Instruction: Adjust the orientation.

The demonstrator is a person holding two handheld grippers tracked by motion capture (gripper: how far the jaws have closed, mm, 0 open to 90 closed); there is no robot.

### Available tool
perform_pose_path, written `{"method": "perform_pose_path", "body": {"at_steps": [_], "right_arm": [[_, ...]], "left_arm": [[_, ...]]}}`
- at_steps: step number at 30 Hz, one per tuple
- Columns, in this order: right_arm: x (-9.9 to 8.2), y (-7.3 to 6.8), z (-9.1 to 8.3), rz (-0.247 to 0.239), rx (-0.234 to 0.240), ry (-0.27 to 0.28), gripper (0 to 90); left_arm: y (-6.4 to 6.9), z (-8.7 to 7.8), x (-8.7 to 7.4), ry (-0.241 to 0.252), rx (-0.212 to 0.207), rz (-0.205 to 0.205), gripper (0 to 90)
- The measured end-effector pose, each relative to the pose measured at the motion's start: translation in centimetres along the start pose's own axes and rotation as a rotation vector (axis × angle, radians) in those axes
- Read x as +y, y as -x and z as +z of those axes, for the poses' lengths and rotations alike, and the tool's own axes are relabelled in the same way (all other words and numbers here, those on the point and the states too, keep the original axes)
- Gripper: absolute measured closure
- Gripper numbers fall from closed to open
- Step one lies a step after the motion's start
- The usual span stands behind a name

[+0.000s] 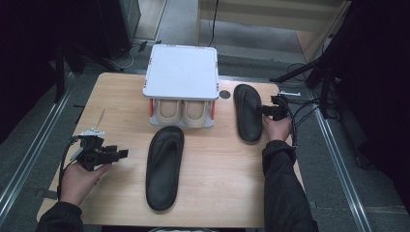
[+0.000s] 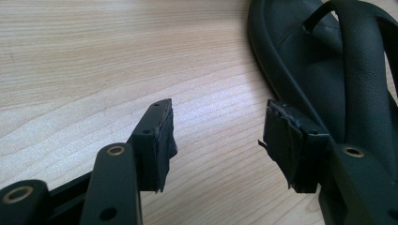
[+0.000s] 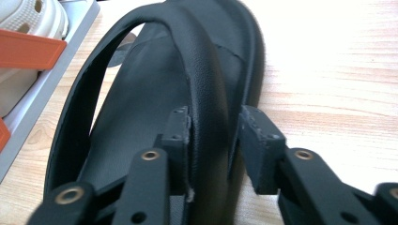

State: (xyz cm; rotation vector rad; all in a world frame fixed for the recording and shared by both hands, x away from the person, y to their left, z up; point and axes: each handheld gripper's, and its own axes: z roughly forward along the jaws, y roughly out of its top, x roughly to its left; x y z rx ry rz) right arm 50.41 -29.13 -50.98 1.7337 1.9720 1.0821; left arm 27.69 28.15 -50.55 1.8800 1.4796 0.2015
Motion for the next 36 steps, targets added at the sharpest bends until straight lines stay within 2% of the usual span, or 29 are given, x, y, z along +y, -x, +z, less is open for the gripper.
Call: {"method": "perform_pose_path", "body": {"at_steps": [1,12,29,36], "right_arm": [[0.0,0.0,-0.1,-0.001,0.015,0.001,72.1],[0.2,-0.5,-0.2,0.0,-0.014,-0.002,74.6],[0.6,-1.0,-1.1,0.028,0.005,0.004,75.0],[0.7,-1.7,-2.0,0.01,0.016,-0.001,75.0]], "left_arm": [[0.0,0.0,0.0,0.0,0.0,0.001,43.8],[-0.1,0.0,0.0,-0.001,-0.001,0.001,43.8],[-0.1,-0.1,0.1,0.003,-0.007,-0.007,43.3],[-0.1,0.0,0.2,0.006,-0.011,-0.006,43.1]]}}
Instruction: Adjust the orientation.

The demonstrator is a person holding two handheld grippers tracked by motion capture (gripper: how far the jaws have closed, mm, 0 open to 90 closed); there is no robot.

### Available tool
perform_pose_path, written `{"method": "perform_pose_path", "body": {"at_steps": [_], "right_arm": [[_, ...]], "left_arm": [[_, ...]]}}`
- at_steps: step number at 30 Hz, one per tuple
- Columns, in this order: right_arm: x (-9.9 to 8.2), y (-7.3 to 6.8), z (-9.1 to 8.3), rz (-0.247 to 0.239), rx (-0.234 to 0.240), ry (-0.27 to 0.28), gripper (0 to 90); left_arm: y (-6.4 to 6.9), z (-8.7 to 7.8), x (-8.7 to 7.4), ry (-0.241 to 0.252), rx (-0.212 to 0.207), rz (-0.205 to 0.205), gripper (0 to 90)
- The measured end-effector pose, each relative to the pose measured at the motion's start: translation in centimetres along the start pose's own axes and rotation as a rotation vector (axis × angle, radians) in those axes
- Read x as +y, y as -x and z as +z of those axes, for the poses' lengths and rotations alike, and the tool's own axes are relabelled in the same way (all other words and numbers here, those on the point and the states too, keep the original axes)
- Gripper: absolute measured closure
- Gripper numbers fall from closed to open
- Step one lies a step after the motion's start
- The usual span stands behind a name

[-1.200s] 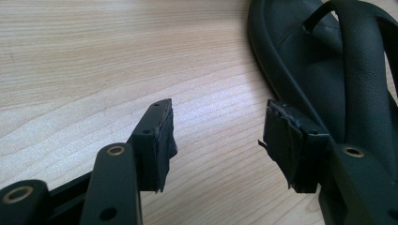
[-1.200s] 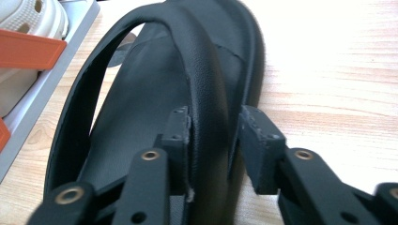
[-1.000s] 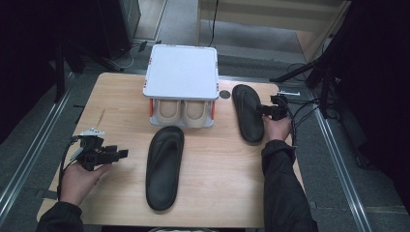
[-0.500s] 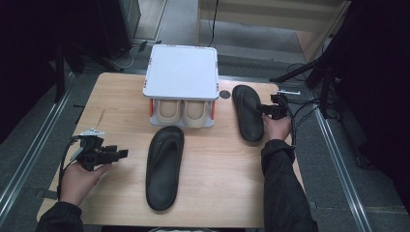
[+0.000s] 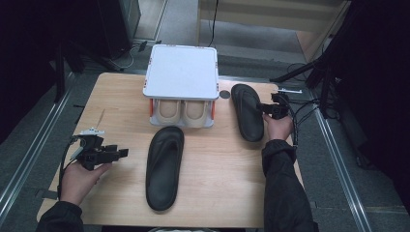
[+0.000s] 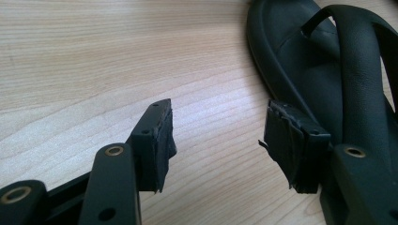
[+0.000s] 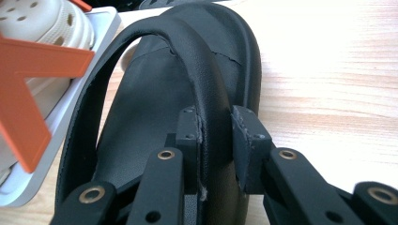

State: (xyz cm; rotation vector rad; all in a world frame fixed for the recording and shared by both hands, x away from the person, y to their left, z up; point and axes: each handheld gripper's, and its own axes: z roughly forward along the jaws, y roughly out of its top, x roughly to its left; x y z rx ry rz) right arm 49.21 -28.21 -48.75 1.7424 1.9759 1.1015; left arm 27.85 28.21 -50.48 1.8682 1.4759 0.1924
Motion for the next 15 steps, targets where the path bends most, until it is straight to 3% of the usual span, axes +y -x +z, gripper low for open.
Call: {"method": "perform_pose_path", "body": {"at_steps": [15], "right_arm": [[-1.3,-0.9,-2.0,-0.01,-0.001,0.007,75.0]], "left_arm": [[0.4,0.6,0.8,-0.002,-0.02,0.025,42.9]]}}
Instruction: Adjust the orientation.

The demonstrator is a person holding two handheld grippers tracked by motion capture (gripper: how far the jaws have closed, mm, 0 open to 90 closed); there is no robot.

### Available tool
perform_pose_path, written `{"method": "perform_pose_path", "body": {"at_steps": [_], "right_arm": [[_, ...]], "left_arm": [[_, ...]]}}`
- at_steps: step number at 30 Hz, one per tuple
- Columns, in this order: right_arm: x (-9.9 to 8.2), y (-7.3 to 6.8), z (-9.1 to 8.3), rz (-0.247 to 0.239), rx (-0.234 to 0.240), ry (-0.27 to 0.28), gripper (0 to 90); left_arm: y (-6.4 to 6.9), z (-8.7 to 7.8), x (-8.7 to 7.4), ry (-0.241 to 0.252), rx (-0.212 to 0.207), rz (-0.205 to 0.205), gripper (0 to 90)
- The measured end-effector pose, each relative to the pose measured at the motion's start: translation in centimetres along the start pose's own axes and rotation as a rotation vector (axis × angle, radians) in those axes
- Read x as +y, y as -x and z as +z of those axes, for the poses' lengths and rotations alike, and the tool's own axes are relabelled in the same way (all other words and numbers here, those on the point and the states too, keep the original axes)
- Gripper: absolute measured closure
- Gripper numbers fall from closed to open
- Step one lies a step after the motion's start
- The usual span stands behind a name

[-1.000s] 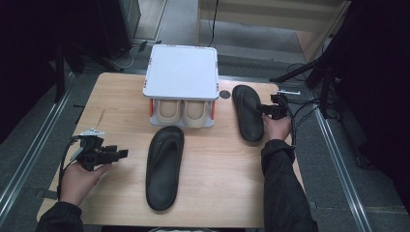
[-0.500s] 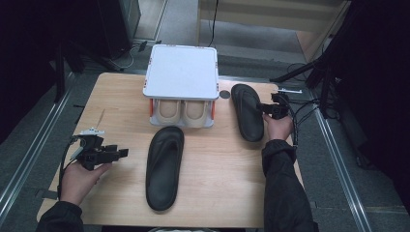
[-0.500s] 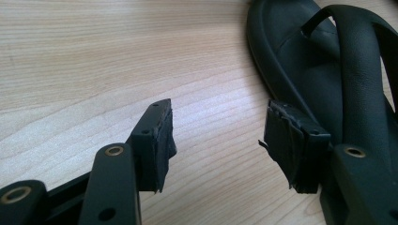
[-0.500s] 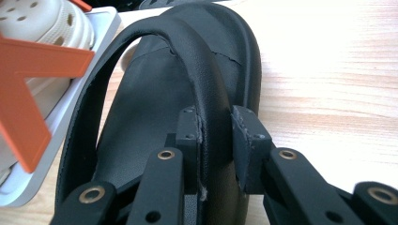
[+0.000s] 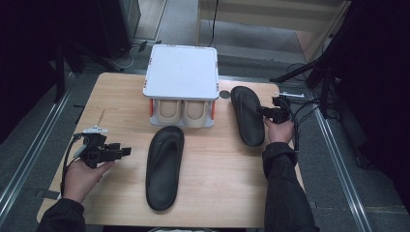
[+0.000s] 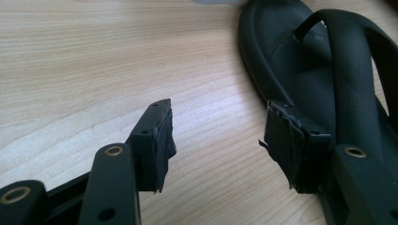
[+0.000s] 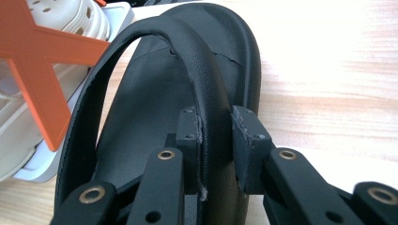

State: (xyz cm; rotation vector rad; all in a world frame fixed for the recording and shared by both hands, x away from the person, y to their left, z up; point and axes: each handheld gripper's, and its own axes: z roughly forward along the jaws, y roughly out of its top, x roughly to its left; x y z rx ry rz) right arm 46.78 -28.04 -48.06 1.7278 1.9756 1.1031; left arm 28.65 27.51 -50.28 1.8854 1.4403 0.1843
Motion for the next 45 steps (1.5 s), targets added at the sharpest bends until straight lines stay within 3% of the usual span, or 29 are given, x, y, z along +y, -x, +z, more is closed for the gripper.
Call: {"method": "perform_pose_path", "body": {"at_steps": [9,24,35,39,45], "right_arm": [[-1.1,-0.8,-1.6,-0.014,0.004,0.004,75.0],[-3.8,-2.7,-4.2,-0.055,0.033,-0.001,74.9],[-5.2,-4.2,-5.3,-0.071,0.059,-0.001,74.7],[-5.7,-4.7,-5.8,-0.072,0.074,-0.001,74.8],[-6.5,-5.7,-6.3,-0.085,0.083,-0.004,74.7]], "left_arm": [[0.4,0.8,0.9,0.002,-0.026,0.028,42.8],[0.4,1.4,2.4,0.007,-0.048,0.039,42.8],[-0.1,1.7,3.1,0.029,-0.067,0.022,42.8],[0.0,1.8,3.6,0.025,-0.054,0.038,42.8],[-0.3,1.9,3.8,0.03,-0.053,0.023,42.8]]}}
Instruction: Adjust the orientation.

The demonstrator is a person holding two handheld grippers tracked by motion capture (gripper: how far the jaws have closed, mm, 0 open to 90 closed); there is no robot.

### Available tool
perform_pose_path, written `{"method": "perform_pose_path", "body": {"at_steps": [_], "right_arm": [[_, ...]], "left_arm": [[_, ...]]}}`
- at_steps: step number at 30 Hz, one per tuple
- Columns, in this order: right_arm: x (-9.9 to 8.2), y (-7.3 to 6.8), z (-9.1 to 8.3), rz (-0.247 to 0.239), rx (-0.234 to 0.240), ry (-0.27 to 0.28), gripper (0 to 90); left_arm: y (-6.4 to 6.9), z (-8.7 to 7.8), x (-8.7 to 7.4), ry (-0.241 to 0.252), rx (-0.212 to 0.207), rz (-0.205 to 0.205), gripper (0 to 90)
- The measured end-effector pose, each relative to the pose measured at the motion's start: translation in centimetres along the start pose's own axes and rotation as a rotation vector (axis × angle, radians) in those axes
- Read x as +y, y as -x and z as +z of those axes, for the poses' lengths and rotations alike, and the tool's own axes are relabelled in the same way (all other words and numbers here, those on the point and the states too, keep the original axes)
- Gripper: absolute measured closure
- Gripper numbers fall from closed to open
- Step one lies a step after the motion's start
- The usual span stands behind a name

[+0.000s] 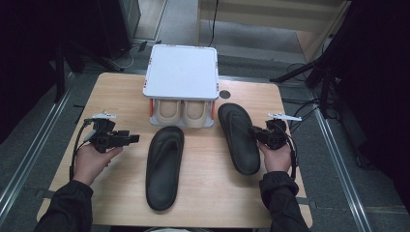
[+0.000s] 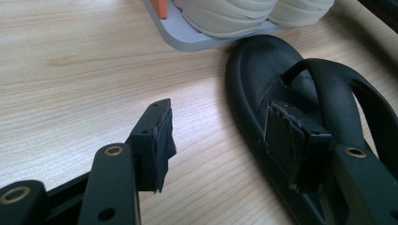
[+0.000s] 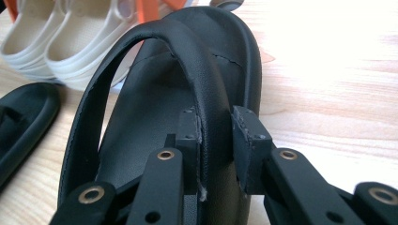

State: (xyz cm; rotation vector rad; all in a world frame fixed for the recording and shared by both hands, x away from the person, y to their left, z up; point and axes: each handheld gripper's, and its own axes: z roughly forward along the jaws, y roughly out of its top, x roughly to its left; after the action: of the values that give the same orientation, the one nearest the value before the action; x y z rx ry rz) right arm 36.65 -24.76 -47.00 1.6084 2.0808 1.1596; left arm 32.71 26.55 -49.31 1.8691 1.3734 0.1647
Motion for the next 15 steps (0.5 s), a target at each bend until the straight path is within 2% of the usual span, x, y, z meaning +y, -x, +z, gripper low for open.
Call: {"method": "perform_pose_path", "body": {"at_steps": [5,15], "right_arm": [[-0.8,-0.7,-0.6,0.001,0.018,0.006,74.7],[-2.1,-2.2,-1.8,-0.008,0.035,0.011,74.7]], "left_arm": [[0.0,0.1,0.1,0.0,0.004,0.002,43.0],[0.6,0.3,0.1,-0.01,0.001,0.035,43.1]]}}
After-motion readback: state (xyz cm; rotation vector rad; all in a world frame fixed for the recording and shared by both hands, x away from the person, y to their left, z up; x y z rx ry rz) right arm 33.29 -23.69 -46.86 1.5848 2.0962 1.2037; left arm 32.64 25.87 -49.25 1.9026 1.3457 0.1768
